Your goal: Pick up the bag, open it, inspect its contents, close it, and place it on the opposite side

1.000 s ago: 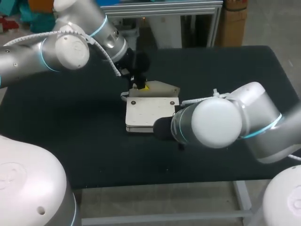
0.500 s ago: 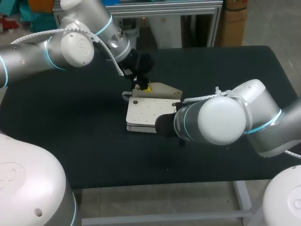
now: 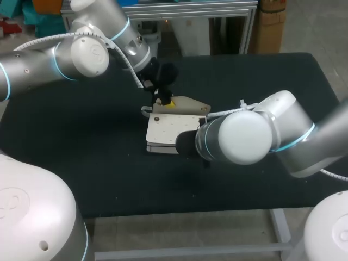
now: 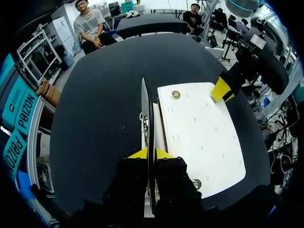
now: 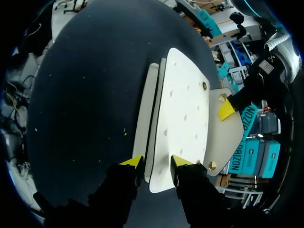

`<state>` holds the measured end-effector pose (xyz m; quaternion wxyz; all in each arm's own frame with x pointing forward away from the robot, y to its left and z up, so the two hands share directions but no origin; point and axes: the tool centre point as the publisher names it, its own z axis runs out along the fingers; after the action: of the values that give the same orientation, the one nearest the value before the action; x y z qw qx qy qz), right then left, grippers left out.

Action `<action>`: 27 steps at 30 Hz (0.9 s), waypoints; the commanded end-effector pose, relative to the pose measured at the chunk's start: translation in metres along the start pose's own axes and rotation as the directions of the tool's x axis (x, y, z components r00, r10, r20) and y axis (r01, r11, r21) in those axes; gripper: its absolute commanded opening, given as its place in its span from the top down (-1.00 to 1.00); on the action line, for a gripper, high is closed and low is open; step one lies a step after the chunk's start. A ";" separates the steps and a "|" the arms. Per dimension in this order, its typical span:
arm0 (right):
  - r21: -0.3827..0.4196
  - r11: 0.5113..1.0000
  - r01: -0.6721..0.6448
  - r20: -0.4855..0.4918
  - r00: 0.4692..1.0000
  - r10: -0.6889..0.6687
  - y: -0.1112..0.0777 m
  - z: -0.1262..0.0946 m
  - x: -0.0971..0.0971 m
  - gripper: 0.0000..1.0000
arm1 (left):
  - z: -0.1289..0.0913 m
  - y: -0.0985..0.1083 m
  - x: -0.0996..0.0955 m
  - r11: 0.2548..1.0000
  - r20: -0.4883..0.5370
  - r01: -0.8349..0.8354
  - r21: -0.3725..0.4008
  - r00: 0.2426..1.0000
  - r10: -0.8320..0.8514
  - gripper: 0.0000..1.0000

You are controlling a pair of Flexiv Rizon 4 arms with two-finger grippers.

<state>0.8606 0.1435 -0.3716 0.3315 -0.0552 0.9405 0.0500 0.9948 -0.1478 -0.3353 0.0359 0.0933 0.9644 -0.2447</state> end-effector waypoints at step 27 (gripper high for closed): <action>0.030 0.999 -0.020 0.025 1.000 0.019 0.001 0.013 -0.002 1.00 | 0.009 0.006 0.014 0.998 0.030 -0.049 -0.032 0.998 0.050 1.00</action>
<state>0.8701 0.1457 -0.3767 0.3405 -0.0412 0.9385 0.0403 0.9914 -0.1443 -0.3446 0.0457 0.1132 0.9660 -0.2281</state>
